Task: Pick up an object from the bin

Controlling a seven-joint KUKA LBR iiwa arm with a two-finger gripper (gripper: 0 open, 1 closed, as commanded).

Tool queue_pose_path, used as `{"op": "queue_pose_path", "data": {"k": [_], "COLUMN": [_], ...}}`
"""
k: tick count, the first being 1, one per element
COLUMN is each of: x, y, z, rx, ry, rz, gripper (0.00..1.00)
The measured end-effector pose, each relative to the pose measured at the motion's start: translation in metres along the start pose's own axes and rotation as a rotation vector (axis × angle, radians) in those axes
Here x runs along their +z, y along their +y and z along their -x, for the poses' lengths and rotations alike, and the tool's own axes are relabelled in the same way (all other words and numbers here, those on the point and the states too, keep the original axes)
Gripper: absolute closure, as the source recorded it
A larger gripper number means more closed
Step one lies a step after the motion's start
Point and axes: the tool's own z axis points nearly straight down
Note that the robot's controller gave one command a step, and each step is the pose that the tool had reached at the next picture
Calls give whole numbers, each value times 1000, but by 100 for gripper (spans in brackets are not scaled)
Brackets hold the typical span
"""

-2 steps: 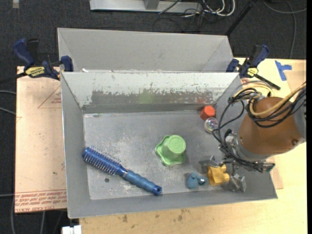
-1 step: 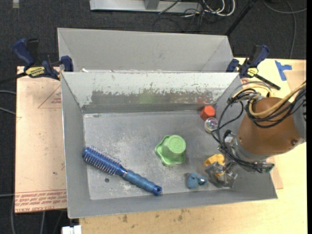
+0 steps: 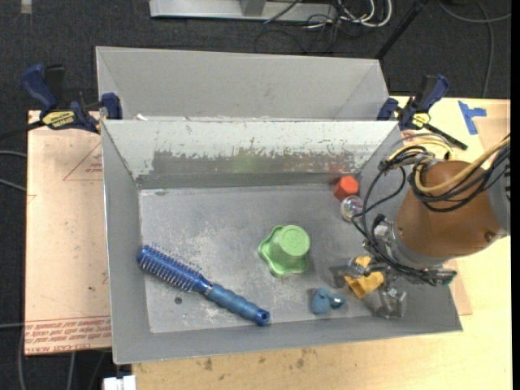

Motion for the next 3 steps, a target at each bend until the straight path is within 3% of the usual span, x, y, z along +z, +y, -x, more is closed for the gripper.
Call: {"op": "queue_pose_path", "data": {"k": [1,2,3], "x": [-25,13,12], "y": [-29,-20,-20], "z": [40,5,6], "rx": [581,133,134], "ry": [6,11,8], "rz": [2,9,7], "gripper": [0,0,100]}}
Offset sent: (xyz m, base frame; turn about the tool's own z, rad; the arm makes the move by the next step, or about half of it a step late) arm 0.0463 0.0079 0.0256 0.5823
